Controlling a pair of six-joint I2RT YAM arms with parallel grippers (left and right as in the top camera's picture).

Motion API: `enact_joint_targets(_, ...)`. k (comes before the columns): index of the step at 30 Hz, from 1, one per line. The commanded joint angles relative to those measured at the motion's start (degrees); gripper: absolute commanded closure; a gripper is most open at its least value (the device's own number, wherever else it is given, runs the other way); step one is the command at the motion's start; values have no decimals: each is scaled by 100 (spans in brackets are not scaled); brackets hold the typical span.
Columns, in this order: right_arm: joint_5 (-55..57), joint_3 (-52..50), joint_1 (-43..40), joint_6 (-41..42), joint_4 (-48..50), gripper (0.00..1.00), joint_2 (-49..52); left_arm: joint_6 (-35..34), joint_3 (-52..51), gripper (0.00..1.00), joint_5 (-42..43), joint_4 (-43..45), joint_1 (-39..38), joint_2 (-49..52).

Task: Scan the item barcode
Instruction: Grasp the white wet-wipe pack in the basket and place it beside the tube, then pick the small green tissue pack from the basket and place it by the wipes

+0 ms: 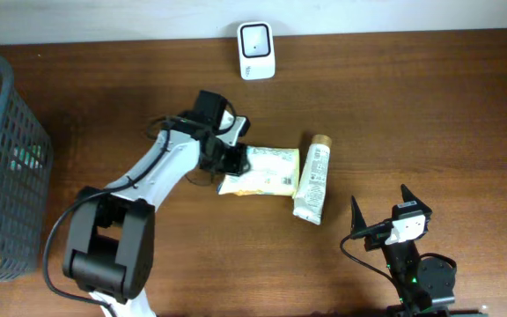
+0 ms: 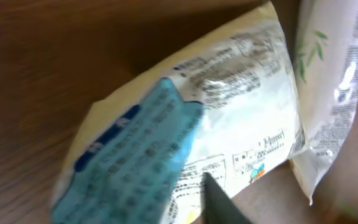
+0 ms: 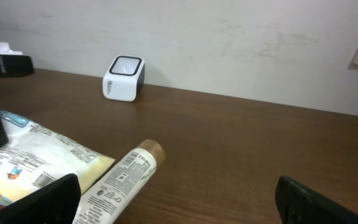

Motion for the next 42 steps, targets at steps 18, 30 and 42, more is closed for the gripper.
enact_joint_targets(18, -13, -42, -22, 42, -17, 1, -33, -616, 6006, 1, -1757, -3930, 4712, -146)
enact_joint_targets(30, -13, -42, -22, 42, -20, 1, -33, -953, 4623, 2, -2002, -3241, 6483, -90)
enact_joint_targets(42, -13, -42, -22, 42, -17, 1, -33, -710, 2157, 11, -2004, -557, 5941, 890)
